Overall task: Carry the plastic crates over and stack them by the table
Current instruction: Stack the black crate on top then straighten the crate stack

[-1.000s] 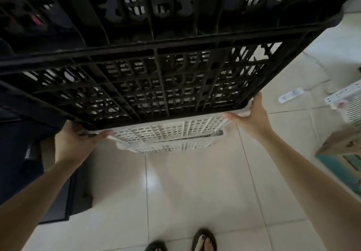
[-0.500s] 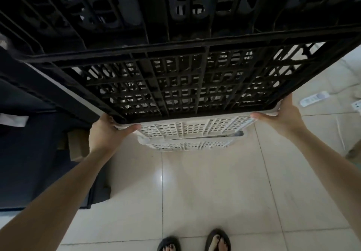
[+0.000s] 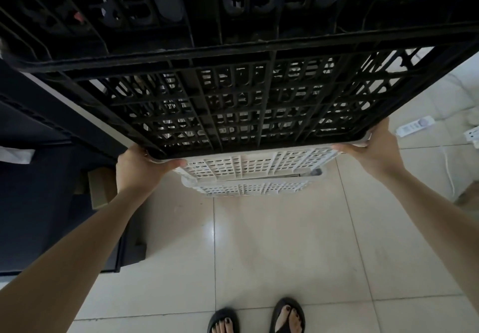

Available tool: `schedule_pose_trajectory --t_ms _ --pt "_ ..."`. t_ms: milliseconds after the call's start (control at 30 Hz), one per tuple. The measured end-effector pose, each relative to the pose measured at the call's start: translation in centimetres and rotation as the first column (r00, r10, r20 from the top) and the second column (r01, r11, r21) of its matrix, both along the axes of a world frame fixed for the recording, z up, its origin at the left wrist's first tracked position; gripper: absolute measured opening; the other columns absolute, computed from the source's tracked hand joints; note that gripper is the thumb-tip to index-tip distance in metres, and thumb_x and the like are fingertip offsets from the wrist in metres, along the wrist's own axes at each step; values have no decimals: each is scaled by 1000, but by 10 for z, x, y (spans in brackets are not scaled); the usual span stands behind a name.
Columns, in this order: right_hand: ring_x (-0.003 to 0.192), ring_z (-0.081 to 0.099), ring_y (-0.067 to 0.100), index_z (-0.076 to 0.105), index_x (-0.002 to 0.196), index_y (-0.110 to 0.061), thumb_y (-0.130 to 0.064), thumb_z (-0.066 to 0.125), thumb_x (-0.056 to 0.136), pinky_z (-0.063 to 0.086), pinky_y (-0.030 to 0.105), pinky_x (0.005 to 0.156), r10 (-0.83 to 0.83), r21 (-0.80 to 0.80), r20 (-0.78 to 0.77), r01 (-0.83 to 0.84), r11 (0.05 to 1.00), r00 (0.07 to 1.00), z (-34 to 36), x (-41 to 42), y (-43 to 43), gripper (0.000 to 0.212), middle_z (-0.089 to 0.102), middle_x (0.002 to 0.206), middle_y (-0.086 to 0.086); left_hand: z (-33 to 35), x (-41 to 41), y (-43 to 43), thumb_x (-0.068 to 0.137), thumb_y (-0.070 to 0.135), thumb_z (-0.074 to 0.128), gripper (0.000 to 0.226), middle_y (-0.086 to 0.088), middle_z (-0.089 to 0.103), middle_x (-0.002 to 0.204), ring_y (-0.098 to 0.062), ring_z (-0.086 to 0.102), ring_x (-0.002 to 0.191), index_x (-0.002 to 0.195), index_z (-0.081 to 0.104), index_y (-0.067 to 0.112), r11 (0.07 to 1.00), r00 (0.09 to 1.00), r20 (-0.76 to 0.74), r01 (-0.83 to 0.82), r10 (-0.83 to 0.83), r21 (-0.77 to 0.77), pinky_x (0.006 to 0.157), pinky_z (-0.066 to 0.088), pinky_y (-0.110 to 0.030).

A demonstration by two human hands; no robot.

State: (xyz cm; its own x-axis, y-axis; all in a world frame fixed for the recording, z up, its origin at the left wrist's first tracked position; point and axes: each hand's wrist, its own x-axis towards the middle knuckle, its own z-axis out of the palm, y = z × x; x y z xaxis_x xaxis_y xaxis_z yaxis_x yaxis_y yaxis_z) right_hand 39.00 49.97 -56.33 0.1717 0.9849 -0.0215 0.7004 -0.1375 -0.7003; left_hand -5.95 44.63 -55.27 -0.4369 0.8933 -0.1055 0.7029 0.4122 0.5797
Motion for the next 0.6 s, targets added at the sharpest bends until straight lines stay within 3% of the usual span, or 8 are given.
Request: schedule_pose_trajectory --t_ms 200,333,467,533,600 --pt "109 58 25 37 127 -15 -34 86 62 47 35 87 -6 25 -5 6 1000 1000 -1 0 -3 84 62 118 2 3 3 0 45 60 84 46 13 67 77 -4 56 72 75 62 33 1000 1000 -13 -1 2 19 59 40 -17" --pt "100 53 11 35 126 -18 -36 84 64 46 33 86 -4 30 -29 5 1000 1000 0 -3 -7 81 58 115 -5 0 0 -2 45 64 82 47 13 68 77 -5 60 73 76 65 32 1000 1000 -31 -2 3 16 64 45 -21" --pt "103 61 14 32 121 -24 -35 85 65 52 33 85 -38 -6 -169 37 999 985 -8 -4 -16 78 59 112 -7 -6 -3 -5 51 65 80 48 7 73 84 -7 61 76 79 61 31 999 997 -78 32 -30 33 66 46 -24" --pt "104 60 9 29 126 -33 -31 86 64 50 24 80 -82 -41 -225 75 996 971 -17 0 -20 85 56 116 -8 -13 -4 -11 54 63 80 51 4 74 88 -11 67 81 86 56 30 995 994 -97 63 -56 71 66 50 -26" --pt "102 61 13 28 131 -35 -22 85 67 44 15 71 -149 -126 -232 122 985 961 -31 5 -25 87 55 121 -3 -22 -1 -21 58 58 81 66 2 72 102 -20 70 92 109 49 30 992 991 -114 87 -76 91 70 53 -34"
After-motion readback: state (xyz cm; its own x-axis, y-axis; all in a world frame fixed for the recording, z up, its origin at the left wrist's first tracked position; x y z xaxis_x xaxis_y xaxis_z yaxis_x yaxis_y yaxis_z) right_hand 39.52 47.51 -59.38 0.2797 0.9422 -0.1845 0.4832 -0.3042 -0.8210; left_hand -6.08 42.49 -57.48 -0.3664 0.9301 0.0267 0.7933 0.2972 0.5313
